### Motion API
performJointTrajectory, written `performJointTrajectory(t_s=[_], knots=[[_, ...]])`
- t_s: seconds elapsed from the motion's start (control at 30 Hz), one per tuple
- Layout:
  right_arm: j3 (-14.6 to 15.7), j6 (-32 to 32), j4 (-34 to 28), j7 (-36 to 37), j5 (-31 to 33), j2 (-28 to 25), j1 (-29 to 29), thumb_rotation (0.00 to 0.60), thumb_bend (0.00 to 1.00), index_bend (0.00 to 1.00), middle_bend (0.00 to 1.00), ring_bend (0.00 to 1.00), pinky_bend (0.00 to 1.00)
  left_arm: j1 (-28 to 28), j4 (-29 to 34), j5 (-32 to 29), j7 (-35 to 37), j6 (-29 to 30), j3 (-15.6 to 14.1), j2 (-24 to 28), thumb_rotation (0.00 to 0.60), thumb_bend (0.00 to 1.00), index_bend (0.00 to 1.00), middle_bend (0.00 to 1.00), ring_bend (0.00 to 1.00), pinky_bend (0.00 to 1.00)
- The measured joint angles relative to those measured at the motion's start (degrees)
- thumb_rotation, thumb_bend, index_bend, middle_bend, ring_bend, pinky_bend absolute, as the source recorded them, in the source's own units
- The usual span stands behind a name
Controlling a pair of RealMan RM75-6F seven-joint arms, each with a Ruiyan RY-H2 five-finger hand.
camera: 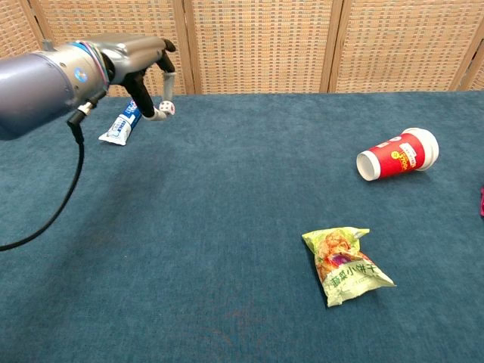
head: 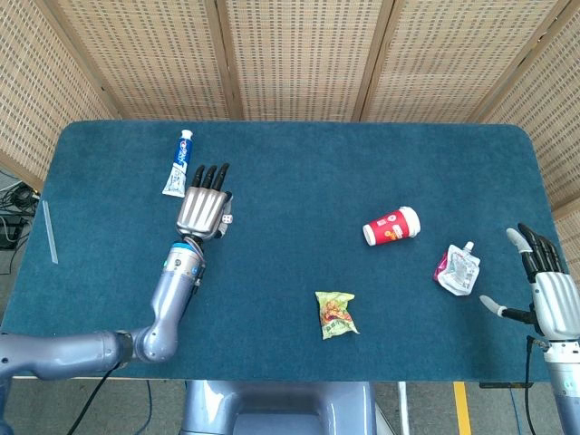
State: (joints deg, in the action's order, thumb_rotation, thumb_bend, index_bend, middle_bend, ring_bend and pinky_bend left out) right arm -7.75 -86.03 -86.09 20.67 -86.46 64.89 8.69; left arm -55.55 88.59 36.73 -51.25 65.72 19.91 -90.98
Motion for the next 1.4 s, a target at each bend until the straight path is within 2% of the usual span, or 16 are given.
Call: performJointTrajectory(t_s=[0.1,0.17,0.3,0.37,0.63,0.9,1.03,1.13,1.27,1.4], knots=[[0.0,-0.06,-0.1,-0.25,-0.02,0.02,-0.01,0.6,0.06,0.05,0.0,0.0,0.0,0.64,0.56,-0.04,1.27,-0.53,-0.18,1.21,0.6,0.31,0.54,0.0,0.0,0.0],[0.05,-0.08,-0.19,-0.43,-0.12,0.04,0.0,0.6,0.06,0.05,0.0,0.0,0.0,0.84,0.55,-0.05,2.02,-1.15,-0.52,1.43,0.6,0.31,0.48,0.0,0.0,0.0],[0.16,0.04,-0.28,-0.84,-0.22,0.11,0.05,0.6,0.06,0.05,0.0,0.0,0.0,0.86,-0.13,-0.23,2.76,-2.31,-1.42,1.41,0.6,0.21,0.22,0.0,0.0,0.0],[0.21,0.2,-0.26,-1.05,-0.15,0.17,0.08,0.6,0.06,0.05,0.0,0.0,0.0,0.75,-0.61,-0.41,3.01,-2.63,-1.68,1.16,0.6,0.19,0.17,0.0,0.0,0.0],[0.09,0.52,-0.15,-1.1,0.3,0.2,0.16,0.6,0.06,0.05,0.0,0.0,0.0,0.32,-1.42,-0.47,4.37,-3.04,-2.14,0.6,0.6,0.19,0.16,0.0,0.0,0.0],[0.11,0.67,0.08,-1.4,0.37,0.27,0.22,0.6,0.06,0.05,0.0,0.0,0.0,1.87,0.82,1.92,7.71,-1.07,-2.75,1.1,0.6,0.19,0.13,0.0,0.0,0.0],[0.03,0.68,0.29,-1.89,0.64,0.36,0.19,0.6,0.06,0.05,0.0,0.0,0.0,4.77,3.56,6.0,11.34,2.35,-3.82,2.28,0.6,0.18,0.08,0.0,0.0,0.0],[0.05,0.76,0.32,-2.67,0.81,0.41,0.16,0.6,0.06,0.05,0.0,0.0,0.0,8.14,5.66,10.87,14.61,6.27,-5.7,3.7,0.6,0.17,0.01,0.0,0.0,0.0],[0.04,0.63,0.29,-4.55,0.94,0.62,0.11,0.6,0.06,0.05,0.0,0.0,0.0,14.5,8.15,19.29,19.89,13.34,-9.89,6.63,0.6,0.13,0.0,0.0,0.0,0.0],[0.13,0.62,0.27,-7.32,1.0,1.12,0.15,0.6,0.06,0.04,0.0,0.0,0.0,21.29,9.11,26.92,24.88,20.22,-14.99,9.8,0.6,0.01,0.0,0.0,0.0,0.0]])
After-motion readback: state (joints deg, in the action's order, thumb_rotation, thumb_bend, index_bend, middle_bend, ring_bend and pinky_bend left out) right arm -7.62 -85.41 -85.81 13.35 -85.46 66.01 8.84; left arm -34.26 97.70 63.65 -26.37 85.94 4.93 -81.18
